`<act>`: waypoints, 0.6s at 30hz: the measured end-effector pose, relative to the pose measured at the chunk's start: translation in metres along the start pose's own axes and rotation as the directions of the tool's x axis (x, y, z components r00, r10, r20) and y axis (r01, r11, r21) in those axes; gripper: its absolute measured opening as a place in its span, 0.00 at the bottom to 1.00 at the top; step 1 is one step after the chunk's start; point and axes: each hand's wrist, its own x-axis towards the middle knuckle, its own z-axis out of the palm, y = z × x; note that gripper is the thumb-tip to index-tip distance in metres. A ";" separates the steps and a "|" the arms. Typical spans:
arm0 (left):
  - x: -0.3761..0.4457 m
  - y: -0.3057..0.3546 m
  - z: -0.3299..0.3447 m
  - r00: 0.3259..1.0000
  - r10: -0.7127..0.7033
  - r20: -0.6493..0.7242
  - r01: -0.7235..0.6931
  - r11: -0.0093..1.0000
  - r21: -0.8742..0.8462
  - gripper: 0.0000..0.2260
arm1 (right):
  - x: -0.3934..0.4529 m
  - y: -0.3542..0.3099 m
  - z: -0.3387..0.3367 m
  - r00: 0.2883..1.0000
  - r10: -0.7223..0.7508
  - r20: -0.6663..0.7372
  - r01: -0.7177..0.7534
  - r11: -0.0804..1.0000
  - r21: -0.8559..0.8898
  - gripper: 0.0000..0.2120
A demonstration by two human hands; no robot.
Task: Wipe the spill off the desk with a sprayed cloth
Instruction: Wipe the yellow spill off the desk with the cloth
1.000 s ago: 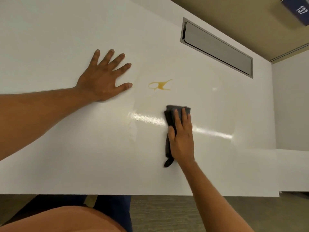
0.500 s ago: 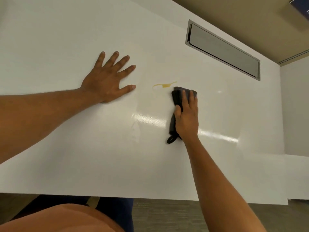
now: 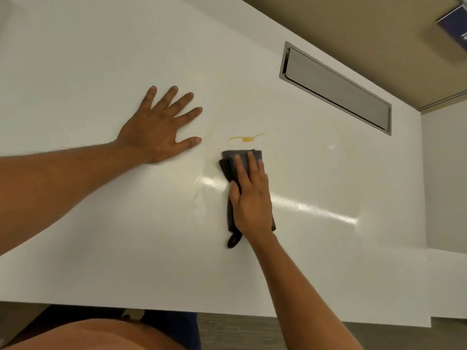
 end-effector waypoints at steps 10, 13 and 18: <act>0.000 0.005 -0.003 1.000 0.000 -0.011 0.000 1.000 0.030 0.38 | -0.041 0.037 -0.006 0.998 -0.037 -0.050 0.038 0.999 0.016 0.30; 0.000 0.006 -0.004 1.000 -0.005 -0.010 0.006 0.999 0.032 0.39 | -0.087 0.083 -0.021 0.999 -0.038 0.006 0.038 0.999 0.021 0.32; 0.004 0.004 0.001 1.000 0.011 -0.014 -0.010 0.997 0.077 0.38 | -0.004 0.152 -0.063 0.967 0.246 -0.070 -0.243 0.968 0.057 0.29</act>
